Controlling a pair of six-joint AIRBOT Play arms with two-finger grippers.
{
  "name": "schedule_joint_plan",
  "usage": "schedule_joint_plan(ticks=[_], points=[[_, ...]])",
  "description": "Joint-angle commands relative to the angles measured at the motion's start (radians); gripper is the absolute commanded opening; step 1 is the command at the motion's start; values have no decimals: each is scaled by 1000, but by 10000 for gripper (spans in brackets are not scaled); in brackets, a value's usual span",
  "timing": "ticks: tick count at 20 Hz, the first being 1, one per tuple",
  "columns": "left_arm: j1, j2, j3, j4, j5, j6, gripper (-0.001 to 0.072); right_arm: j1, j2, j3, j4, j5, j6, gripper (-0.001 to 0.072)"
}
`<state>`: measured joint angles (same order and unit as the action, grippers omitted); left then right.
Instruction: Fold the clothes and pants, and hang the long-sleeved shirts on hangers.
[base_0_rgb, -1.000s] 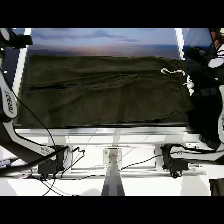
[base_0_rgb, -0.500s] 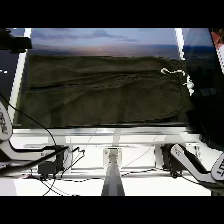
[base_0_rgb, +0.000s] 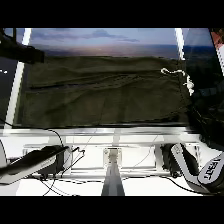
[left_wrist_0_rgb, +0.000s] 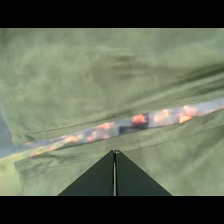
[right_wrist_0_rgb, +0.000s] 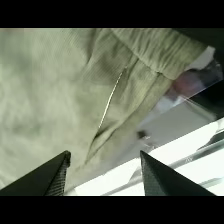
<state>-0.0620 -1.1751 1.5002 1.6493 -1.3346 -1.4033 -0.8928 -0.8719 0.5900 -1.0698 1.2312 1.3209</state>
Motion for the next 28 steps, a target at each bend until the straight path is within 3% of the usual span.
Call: schedule_joint_plan(ticks=[1,9,13,15,18,19,22,25,26,28], points=[[-6,40,-34,27,6,15,15,-45,5,-35,-27,-73,159,490],[74,40,-34,34,10,43,15,-119,-107,-35,-46,-131,195,489],[164,40,-34,53,-37,43,15,-118,-218,-35,187,-203,9,479],[243,40,-35,52,-85,42,15,-113,-270,-35,185,-222,-10,476],[399,47,-59,37,-90,37,15,-101,-300,-35,188,-290,-105,384],[456,51,-81,4,-89,31,15,-94,-300,-35,187,-315,-131,382],[633,73,-223,-111,-73,12,15,-68,-300,-35,187,-364,-137,382],[779,94,-454,-118,-28,-5,15,-39,-300,-35,206,-396,-137,380],[816,95,-531,-118,-19,-14,15,-28,-300,-35,226,-406,-137,354],[878,93,-668,-117,8,-14,15,-5,-300,-35,259,-412,-137,229]])
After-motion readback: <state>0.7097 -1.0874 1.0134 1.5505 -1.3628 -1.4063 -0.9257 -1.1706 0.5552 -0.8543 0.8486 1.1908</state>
